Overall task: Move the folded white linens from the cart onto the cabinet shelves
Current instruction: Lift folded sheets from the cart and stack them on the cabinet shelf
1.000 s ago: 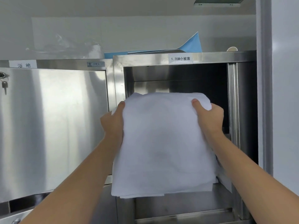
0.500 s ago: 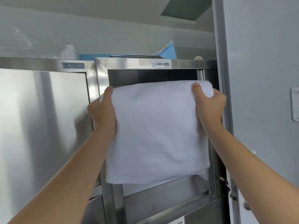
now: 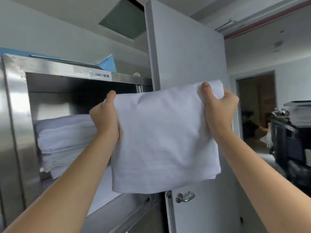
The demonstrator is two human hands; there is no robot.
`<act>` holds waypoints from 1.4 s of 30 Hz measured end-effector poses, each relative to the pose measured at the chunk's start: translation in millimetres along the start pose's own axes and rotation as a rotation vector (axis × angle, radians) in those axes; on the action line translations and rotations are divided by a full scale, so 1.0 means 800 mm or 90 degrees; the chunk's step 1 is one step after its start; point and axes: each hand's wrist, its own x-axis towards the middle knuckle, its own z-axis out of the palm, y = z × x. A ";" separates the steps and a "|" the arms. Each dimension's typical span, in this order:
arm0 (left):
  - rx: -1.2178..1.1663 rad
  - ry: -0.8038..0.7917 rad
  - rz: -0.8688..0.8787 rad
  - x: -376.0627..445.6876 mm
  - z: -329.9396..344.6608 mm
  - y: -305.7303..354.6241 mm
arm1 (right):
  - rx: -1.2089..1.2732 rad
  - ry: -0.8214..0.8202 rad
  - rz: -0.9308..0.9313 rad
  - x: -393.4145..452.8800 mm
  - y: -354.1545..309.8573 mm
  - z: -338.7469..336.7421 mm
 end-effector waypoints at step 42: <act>-0.339 -0.601 -0.394 -0.488 0.483 -0.049 | -0.622 0.459 -0.365 0.101 -0.248 -0.504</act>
